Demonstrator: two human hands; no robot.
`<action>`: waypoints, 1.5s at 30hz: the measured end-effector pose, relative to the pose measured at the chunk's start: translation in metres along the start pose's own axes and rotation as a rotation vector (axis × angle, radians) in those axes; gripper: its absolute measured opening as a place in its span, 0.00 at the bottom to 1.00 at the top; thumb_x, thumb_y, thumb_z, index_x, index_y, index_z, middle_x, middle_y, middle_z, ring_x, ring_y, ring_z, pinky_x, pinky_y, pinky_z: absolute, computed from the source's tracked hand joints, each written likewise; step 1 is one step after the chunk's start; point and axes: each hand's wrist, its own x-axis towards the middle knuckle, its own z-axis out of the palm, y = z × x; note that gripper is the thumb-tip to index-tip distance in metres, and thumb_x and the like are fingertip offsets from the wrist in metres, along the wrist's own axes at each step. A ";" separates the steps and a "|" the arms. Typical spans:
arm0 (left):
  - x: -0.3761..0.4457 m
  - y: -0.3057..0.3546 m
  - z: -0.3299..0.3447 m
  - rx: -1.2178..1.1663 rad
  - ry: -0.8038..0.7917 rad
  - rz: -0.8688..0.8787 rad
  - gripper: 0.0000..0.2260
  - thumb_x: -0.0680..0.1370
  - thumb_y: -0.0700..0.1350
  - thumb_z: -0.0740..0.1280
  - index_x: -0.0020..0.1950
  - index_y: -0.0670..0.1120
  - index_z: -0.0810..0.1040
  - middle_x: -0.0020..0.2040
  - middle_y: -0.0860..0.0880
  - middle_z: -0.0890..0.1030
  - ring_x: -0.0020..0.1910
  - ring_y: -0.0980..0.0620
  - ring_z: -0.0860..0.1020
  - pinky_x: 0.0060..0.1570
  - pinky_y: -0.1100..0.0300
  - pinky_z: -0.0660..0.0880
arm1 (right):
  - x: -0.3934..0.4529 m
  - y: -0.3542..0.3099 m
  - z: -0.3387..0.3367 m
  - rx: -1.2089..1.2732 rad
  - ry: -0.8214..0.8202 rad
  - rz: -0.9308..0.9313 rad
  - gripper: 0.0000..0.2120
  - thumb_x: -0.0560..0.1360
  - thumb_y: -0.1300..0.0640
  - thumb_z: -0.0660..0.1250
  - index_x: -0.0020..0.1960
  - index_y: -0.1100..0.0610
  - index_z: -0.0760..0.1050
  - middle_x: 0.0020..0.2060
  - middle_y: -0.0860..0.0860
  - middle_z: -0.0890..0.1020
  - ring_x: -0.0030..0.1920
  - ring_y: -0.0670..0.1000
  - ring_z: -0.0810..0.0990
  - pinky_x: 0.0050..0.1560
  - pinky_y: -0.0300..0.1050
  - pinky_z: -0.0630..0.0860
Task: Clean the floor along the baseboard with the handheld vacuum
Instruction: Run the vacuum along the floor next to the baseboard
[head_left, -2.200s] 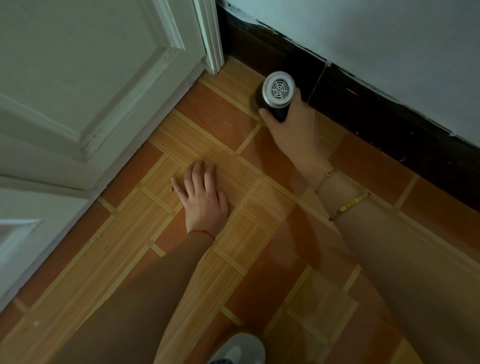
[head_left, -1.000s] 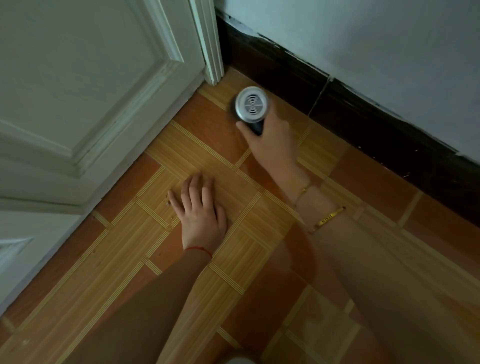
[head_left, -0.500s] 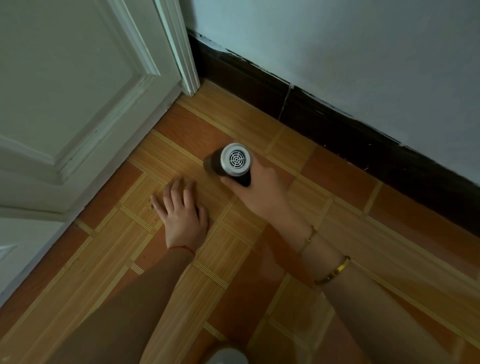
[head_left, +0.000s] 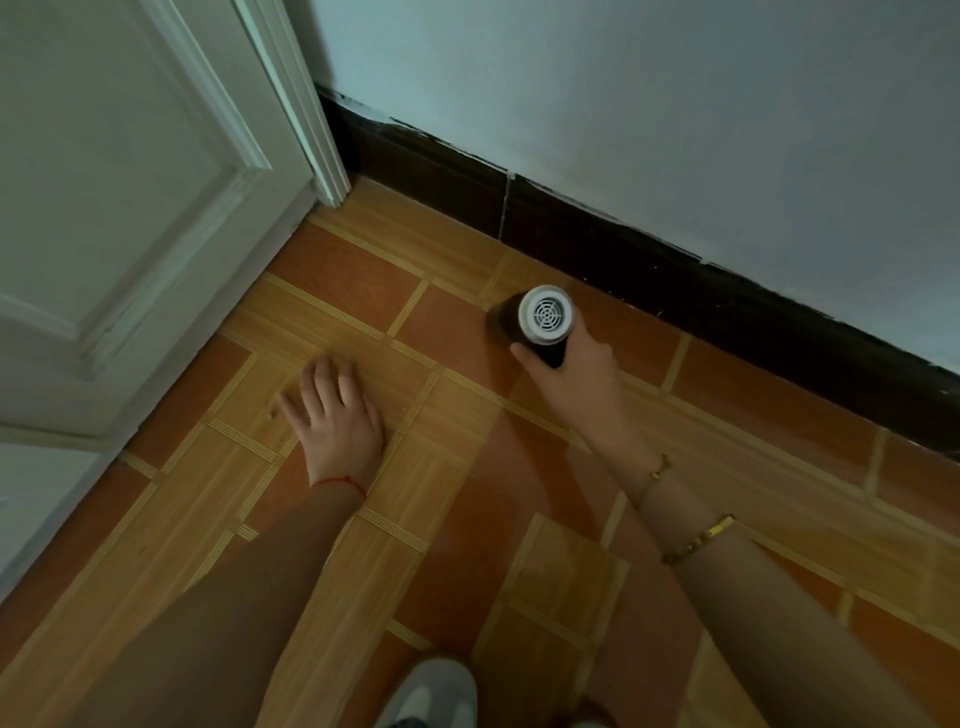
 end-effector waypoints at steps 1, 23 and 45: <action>0.000 0.000 0.000 0.000 0.006 -0.001 0.20 0.84 0.47 0.54 0.74 0.40 0.65 0.73 0.36 0.67 0.75 0.36 0.63 0.72 0.29 0.57 | -0.007 -0.001 0.002 0.010 -0.034 -0.024 0.34 0.74 0.44 0.70 0.75 0.52 0.61 0.62 0.50 0.80 0.59 0.51 0.79 0.54 0.43 0.77; -0.042 0.065 -0.015 -0.044 -0.090 0.554 0.23 0.80 0.47 0.51 0.74 0.42 0.66 0.72 0.40 0.70 0.74 0.39 0.66 0.73 0.33 0.60 | -0.101 0.065 -0.051 0.086 0.224 0.205 0.33 0.75 0.47 0.70 0.75 0.54 0.62 0.60 0.51 0.80 0.59 0.52 0.79 0.49 0.38 0.72; -0.072 0.130 -0.003 -0.087 -0.153 0.729 0.20 0.80 0.42 0.60 0.72 0.44 0.69 0.73 0.40 0.70 0.75 0.38 0.66 0.73 0.33 0.58 | -0.173 0.108 -0.072 -0.027 0.276 0.346 0.27 0.73 0.41 0.70 0.67 0.53 0.70 0.46 0.44 0.81 0.47 0.48 0.81 0.41 0.41 0.77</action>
